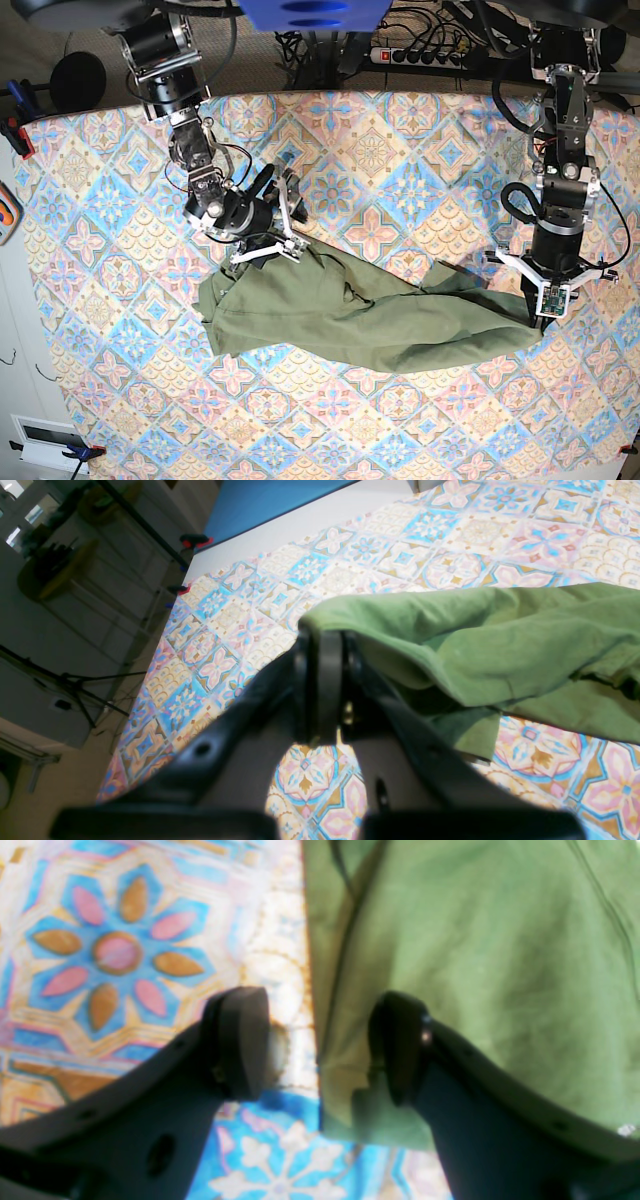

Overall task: Layout the t-shirt on the table in an organized manner, then fold the t-shirt properly
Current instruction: 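Pull the shirt taut between both grippers, right gripper drawing outward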

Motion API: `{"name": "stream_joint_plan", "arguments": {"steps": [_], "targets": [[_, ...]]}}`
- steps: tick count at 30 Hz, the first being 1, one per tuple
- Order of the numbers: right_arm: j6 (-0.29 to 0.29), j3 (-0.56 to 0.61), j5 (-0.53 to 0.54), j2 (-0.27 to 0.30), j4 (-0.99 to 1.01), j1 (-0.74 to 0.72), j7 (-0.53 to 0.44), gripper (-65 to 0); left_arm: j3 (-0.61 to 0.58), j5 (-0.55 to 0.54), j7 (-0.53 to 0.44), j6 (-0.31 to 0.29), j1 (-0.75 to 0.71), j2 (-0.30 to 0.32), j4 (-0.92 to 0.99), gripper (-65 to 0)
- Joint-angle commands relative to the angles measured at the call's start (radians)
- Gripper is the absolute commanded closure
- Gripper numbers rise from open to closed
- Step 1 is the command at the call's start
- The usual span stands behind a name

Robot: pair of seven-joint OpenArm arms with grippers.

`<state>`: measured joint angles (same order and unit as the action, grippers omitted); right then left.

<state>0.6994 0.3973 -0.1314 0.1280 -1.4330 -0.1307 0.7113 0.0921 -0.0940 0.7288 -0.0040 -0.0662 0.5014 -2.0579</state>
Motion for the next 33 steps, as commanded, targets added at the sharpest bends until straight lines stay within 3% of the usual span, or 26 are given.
{"name": "stream_joint_plan", "arguments": {"steps": [1,8,18,25,33], "targets": [[-0.001,-0.007,0.006,0.0,-0.015,-0.027,-0.011,-33.6,0.005,0.006,-0.025,0.006,0.012,0.015,-0.014,0.0],[-0.001,-0.008,0.006,0.0,0.057,-0.131,-0.011,-12.9,0.004,0.004,-0.025,0.006,0.012,0.015,-0.014,0.0],[-0.001,-0.007,0.006,0.0,0.076,-0.134,-0.012,0.0,0.008,0.004,-0.025,0.006,0.012,0.015,-0.014,0.0],[-0.001,-0.005,0.006,0.0,0.057,-0.126,-0.012,-6.7,0.004,0.004,-0.025,0.006,0.013,0.015,-0.014,0.0],[-0.001,-0.004,0.006,0.002,0.039,-0.076,-0.011,-25.5,0.005,0.004,-0.025,0.006,0.013,0.015,-0.014,0.0]]}}
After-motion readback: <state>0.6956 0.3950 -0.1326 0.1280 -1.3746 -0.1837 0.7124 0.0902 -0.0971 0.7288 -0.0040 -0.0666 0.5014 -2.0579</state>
